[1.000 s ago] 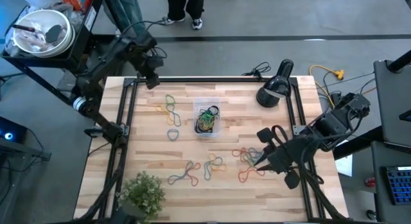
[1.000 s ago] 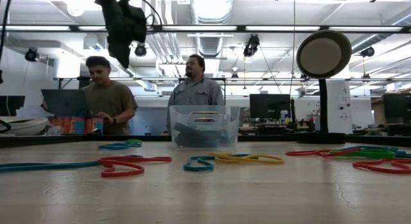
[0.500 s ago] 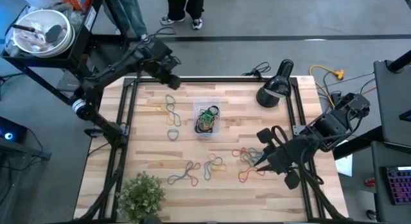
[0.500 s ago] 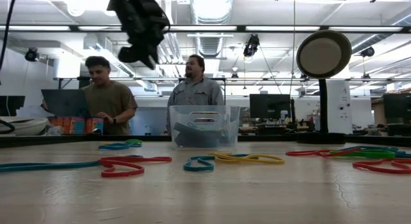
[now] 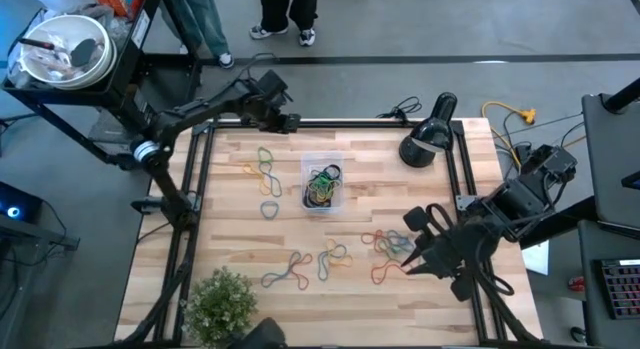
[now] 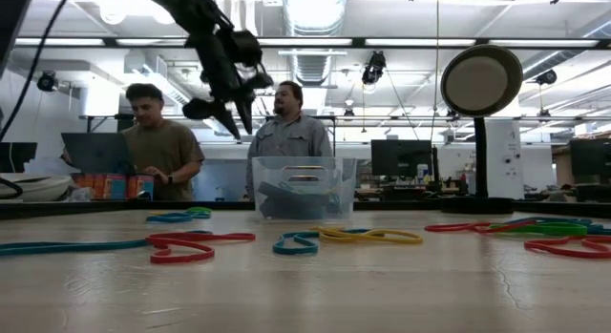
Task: Pick and place rubber bands into bin
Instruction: Put the green rubber band into the transparent bin
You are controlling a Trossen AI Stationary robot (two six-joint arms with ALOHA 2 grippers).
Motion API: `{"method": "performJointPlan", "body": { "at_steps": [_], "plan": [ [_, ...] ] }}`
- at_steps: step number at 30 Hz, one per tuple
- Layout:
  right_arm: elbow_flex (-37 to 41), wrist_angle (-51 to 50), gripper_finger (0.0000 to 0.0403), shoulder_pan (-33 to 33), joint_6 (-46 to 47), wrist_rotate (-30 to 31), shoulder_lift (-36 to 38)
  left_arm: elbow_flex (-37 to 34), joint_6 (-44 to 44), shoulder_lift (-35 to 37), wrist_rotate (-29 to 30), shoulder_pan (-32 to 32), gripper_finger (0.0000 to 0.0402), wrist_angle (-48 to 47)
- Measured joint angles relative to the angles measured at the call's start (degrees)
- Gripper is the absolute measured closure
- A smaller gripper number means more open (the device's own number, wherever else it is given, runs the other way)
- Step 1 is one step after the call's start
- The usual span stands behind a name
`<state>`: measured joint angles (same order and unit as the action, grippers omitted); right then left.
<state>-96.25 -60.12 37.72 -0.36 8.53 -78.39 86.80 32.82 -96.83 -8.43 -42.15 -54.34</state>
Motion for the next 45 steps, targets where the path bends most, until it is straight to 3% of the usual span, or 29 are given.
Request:
{"method": "performJointPlan", "body": {
  "at_steps": [10, 16, 27, 45],
  "plan": [
    [0.0, -2.0, 0.0335, 2.7, 1.8, 0.0, 0.0, 0.0, 2.1, -7.5, 0.1, 0.5, 0.0295, 0.3],
    [0.0, -2.1, 0.0335, 3.3, 1.9, 0.0, 0.0, 0.0, 7.6, -8.2, 5.8, 0.7, 0.0295, 0.5],
    [0.0, -2.4, 0.0335, 3.3, 2.1, 0.0, 0.0, -1.0, 14.0, -8.3, 6.6, 1.0, 0.0295, -0.3],
    [0.0, -1.9, 0.0335, 3.3, 0.4, 0.0, 0.0, 0.0, 9.8, -7.1, 1.0, 11.2, 0.0295, -0.2]
  ]
}}
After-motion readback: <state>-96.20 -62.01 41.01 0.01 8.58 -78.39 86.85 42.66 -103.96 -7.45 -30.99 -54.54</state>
